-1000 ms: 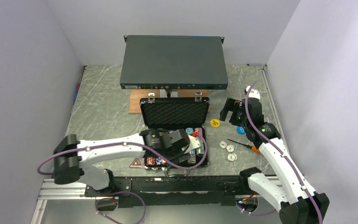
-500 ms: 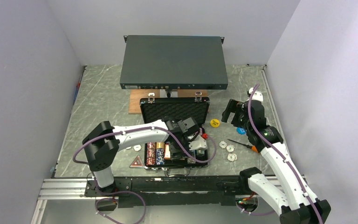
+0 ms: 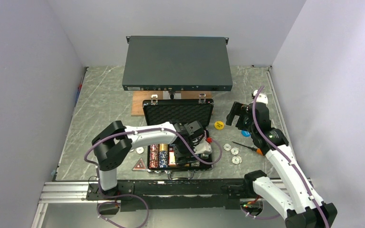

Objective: Pack up texas hold em set

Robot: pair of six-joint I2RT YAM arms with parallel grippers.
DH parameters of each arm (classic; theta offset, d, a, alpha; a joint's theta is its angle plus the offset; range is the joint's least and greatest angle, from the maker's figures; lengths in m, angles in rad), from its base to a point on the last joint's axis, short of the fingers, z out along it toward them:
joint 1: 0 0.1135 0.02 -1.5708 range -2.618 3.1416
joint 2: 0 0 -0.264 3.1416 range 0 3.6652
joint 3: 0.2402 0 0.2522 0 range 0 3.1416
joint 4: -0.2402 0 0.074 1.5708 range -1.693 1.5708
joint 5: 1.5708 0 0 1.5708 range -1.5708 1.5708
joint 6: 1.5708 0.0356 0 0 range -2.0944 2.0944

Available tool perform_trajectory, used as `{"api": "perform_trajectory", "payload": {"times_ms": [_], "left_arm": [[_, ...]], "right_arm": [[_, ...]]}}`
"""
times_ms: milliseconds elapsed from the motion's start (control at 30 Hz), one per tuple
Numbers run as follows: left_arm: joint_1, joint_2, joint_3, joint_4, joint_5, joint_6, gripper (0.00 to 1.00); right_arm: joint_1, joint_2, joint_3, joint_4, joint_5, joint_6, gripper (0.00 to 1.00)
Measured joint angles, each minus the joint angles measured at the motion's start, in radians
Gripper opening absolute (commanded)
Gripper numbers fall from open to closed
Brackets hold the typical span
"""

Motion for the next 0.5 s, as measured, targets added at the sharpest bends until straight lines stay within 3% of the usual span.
{"api": "perform_trajectory", "payload": {"times_ms": [333, 433, 500], "left_arm": [[0.023, 0.042, 0.034, -0.026, 0.023, -0.050, 0.01], [0.023, 0.046, 0.038, -0.029, 0.022, -0.053, 0.11], [0.023, 0.047, 0.039, -0.030, 0.020, -0.054, 0.27]], "right_arm": [[0.000, 0.001, -0.003, 0.001, 0.000, 0.000, 1.00], [0.000, 0.003, -0.007, 0.000, 0.000, 0.000, 1.00], [0.000, 0.006, -0.007, 0.001, 0.000, 0.000, 1.00]]}}
